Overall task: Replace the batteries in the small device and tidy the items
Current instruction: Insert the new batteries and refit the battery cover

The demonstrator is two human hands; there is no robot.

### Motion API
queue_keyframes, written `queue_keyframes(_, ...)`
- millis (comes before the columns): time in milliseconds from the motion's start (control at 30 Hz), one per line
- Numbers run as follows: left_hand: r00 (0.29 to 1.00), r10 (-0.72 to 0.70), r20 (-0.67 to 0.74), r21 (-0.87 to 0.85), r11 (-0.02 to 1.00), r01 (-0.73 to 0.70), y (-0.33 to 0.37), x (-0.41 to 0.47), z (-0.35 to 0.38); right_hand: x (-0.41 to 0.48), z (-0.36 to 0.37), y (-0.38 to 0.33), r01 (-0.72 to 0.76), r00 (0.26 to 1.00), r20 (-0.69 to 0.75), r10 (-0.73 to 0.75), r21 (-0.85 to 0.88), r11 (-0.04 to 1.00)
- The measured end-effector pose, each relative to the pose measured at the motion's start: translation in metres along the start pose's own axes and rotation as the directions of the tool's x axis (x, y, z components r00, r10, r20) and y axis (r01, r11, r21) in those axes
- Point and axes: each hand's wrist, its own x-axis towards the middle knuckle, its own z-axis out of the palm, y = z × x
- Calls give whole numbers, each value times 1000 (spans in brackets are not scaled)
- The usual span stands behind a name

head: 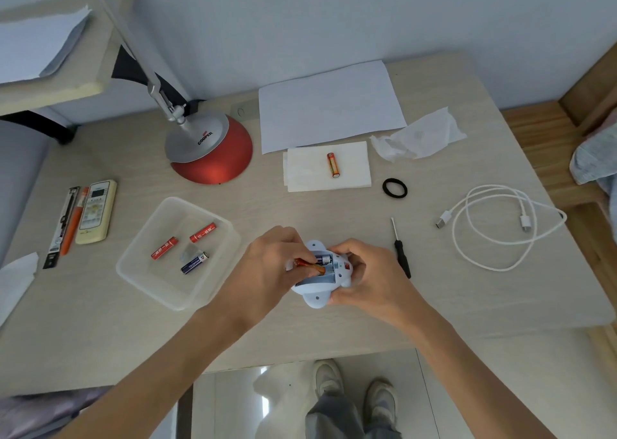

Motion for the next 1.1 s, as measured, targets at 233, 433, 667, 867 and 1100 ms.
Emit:
queue_keyframes(233, 999, 37, -23, 55, 998, -36, -6, 0, 10, 0, 1, 3, 29, 1000, -2, -29, 2, 1000)
queue_keyframes(433, 998, -17, -55, -30, 999, 15, -6, 1, 18, 1, 2, 4, 45, 999, -14, -45, -18, 999)
queue_keyframes(667, 993, -76, -87, -84, 994, 69, -9, -2, 23, 1, 1, 4, 54, 998, -12, -54, -32, 998)
queue_keyframes(867, 991, -105, -87, -101, 990, 96, -4, -4, 16, -1, 0, 3, 34, 999, -4, -34, -27, 999)
queue_keyframes(1100, 967, -71, -246, -8, 997, 71, 14, 48, -14, -3, 0, 1, 57, 998, 1, -57, -44, 997)
